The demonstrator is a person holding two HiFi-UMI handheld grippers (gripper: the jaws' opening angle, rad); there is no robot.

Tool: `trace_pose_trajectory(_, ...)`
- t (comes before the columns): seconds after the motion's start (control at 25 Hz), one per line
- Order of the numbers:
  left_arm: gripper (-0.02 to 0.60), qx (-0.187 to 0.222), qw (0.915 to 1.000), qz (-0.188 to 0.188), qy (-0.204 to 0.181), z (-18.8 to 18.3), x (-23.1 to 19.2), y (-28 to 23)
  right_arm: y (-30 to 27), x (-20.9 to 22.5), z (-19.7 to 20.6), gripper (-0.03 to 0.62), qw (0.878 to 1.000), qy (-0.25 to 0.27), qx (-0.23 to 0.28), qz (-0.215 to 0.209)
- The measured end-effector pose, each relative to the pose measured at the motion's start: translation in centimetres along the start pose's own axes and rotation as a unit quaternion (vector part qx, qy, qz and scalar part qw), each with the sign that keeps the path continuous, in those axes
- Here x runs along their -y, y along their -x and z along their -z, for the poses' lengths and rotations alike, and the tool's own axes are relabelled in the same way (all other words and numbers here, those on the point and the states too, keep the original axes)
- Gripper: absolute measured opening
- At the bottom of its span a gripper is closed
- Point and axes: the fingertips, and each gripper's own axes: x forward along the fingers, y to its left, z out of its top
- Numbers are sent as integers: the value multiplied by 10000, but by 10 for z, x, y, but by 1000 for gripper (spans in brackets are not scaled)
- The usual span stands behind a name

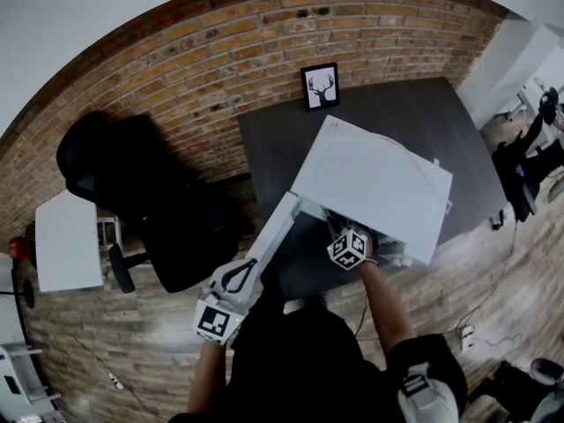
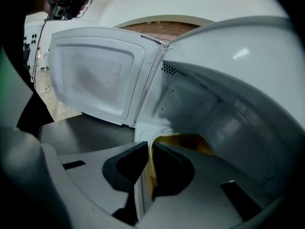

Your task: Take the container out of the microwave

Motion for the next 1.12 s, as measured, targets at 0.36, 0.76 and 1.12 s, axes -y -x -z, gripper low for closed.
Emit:
trace_pose_trajectory(0.36,3,29,9999,-78,58,2,4,6,8,-14,0,29,9998,96,90,-172)
trace_pose_trajectory(0.76,2,54,10000,-66,35,1,17,8,18,-27,6,29,9992,127,76,-378)
trace_pose_trajectory(1.12,3,94,10000,-8,11,-2,34,8,35,-40,10,29,9982,346,34,-497)
